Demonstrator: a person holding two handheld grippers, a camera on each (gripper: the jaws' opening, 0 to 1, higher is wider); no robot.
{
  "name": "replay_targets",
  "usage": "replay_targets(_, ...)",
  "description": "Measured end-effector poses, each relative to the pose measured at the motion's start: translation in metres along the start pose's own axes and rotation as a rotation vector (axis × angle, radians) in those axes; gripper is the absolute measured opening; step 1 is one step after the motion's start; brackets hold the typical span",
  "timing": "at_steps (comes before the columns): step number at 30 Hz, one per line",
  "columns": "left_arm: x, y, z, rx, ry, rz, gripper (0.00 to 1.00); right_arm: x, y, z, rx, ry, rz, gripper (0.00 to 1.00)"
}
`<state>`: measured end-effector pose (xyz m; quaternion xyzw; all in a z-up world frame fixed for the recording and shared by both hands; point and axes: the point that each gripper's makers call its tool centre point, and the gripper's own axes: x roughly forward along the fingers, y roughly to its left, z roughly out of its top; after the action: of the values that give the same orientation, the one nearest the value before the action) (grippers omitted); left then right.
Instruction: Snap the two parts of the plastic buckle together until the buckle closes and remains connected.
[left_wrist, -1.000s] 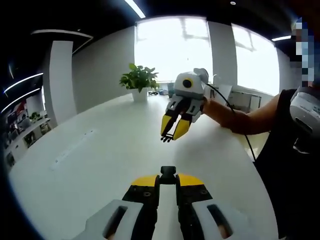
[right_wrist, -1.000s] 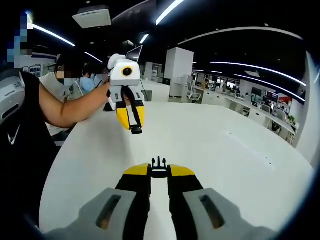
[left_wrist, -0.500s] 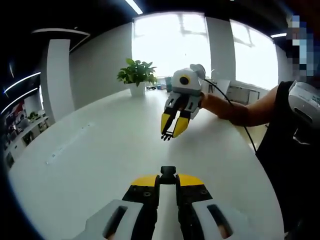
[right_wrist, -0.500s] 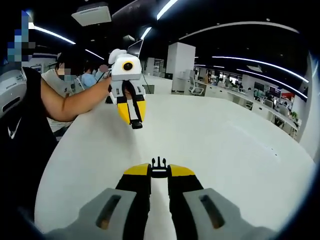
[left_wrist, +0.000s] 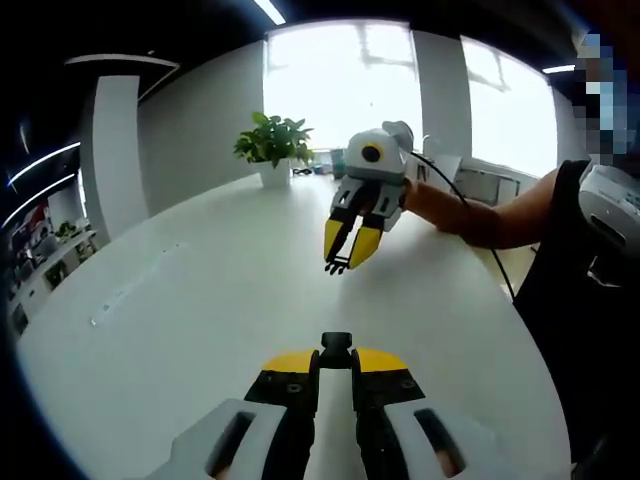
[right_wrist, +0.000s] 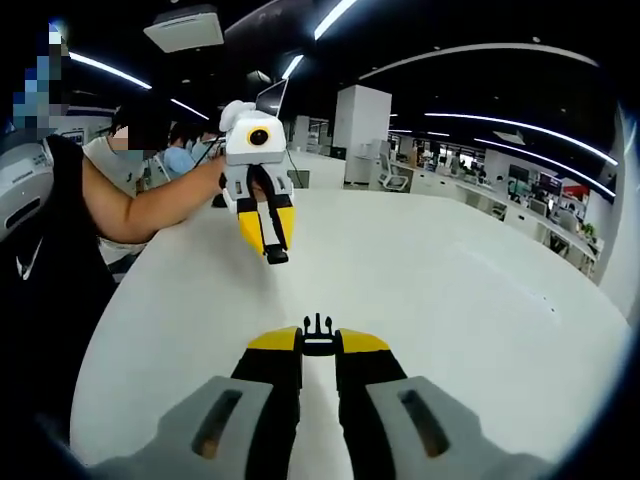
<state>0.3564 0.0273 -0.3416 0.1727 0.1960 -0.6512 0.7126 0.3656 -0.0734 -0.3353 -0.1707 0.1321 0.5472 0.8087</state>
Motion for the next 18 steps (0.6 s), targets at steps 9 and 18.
replay_targets(9, 0.0006, 0.0016, -0.0029, -0.006, 0.008, -0.001, 0.11, 0.001, 0.0002, -0.0016, 0.001, 0.007, 0.002, 0.12)
replay_targets(18, 0.0034, -0.0002, -0.0063, 0.0, 0.025, -0.008, 0.12, 0.002, 0.001, -0.0044, 0.001, 0.018, 0.006, 0.12)
